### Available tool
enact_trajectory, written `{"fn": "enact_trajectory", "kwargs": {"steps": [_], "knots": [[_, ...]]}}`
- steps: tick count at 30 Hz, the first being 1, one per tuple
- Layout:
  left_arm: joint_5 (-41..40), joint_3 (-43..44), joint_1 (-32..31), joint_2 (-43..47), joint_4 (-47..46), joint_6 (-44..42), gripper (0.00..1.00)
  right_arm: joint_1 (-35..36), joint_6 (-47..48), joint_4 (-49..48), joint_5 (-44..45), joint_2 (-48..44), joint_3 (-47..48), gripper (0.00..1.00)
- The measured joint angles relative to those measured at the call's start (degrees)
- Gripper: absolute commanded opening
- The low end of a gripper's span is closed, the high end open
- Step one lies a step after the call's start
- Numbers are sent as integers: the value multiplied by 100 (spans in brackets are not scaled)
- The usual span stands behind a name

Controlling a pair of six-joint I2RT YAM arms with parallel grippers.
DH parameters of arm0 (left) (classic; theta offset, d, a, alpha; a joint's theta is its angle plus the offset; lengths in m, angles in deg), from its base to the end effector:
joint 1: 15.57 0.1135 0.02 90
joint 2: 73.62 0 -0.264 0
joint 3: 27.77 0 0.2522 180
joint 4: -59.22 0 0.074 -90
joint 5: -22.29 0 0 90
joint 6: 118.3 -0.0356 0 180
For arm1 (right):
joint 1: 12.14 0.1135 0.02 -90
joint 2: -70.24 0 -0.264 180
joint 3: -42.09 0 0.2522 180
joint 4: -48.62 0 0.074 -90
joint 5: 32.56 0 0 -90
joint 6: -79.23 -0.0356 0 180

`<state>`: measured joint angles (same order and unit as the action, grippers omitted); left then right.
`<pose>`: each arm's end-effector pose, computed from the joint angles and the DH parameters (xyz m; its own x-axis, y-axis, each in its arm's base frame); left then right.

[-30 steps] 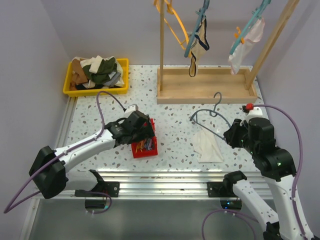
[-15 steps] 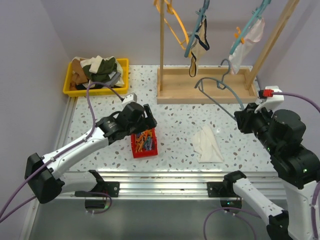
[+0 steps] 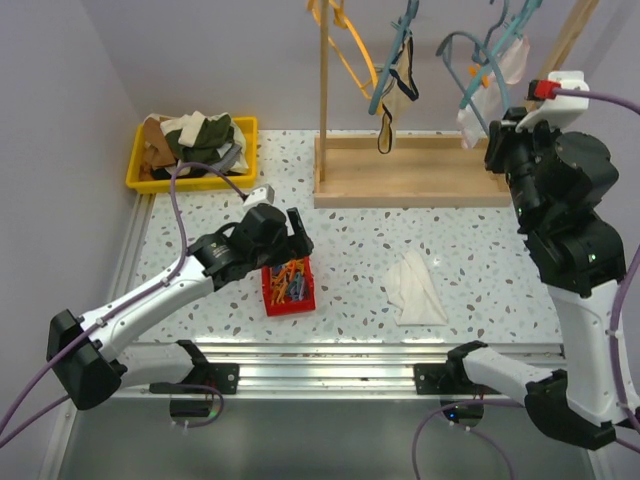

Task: Remove the underwear clipped to the hanger

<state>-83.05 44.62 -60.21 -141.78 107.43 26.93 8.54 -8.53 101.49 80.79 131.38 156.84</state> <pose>0.1854 -0.1698 0.3019 -0.7271 -0.3953 -0.5613 -0.0967 0.8684 -0.4863 0.1443 0.0394 0.5491 0.0103 -0.0345 -0.9994 0.0470 0.9983 -0.0340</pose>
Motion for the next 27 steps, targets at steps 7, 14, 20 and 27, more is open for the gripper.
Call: {"fn": "enact_trajectory", "kwargs": {"steps": [7,14,20,27], "knots": [[17,2,0,22,2,-37,100,0,7,-597,146,1414,1080,0],[17,2,2,164,-4,-35,100,-157,-190,-673,70,2726,1921,0],[17,-33,39,225,-9,-31,100,-501,-422,-697,-103,3117,2227,0],[17,-125,44,332,-2,-11,100,-678,-638,-702,-271,3119,2199,0]]}}
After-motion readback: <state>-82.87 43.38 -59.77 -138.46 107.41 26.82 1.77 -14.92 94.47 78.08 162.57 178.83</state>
